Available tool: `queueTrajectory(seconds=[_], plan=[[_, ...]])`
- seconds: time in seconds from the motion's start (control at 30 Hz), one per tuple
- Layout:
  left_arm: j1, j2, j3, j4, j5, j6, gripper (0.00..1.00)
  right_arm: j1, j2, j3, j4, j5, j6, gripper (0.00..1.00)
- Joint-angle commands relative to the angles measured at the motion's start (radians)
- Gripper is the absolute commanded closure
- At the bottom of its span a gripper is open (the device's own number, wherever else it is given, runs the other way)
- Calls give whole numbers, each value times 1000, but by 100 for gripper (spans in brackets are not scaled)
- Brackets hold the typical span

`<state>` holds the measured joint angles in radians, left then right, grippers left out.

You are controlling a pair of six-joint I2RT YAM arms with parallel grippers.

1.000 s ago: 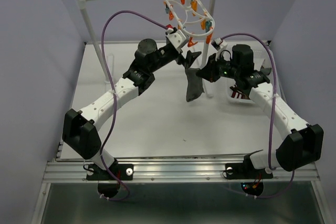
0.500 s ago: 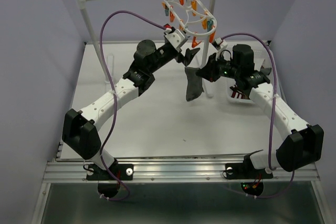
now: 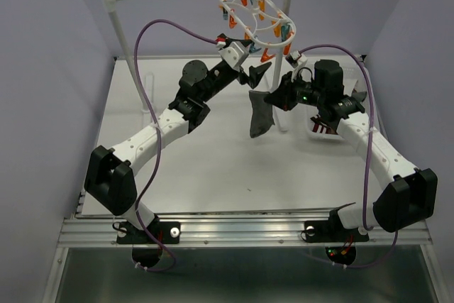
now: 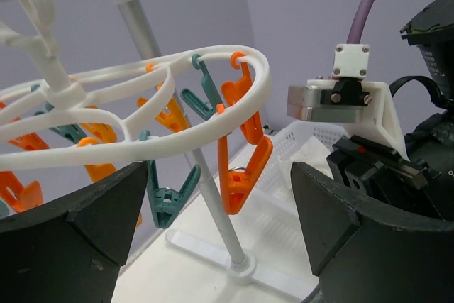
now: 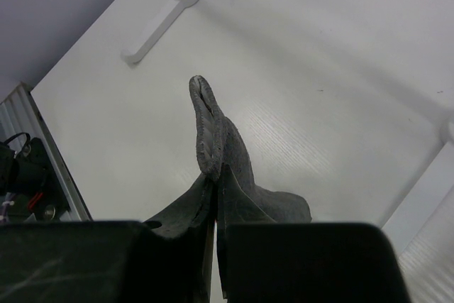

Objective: Clip the socks to the hanger
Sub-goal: Open the clamp at the hanger.

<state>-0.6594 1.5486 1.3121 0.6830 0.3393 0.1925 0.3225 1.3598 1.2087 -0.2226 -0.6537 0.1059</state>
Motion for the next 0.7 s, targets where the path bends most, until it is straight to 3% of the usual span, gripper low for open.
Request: queueTrajectory(seconds=[0.0, 0.2, 0.67], plan=[[-5, 2, -10, 173, 24, -2, 5, 7, -18, -5, 58, -9, 2, 95], [-8, 25, -14, 227, 86, 19, 3, 7, -11, -1, 62, -11, 0, 95], [-23, 33, -53, 242, 33, 97, 1, 7, -14, -6, 65, -14, 3, 95]])
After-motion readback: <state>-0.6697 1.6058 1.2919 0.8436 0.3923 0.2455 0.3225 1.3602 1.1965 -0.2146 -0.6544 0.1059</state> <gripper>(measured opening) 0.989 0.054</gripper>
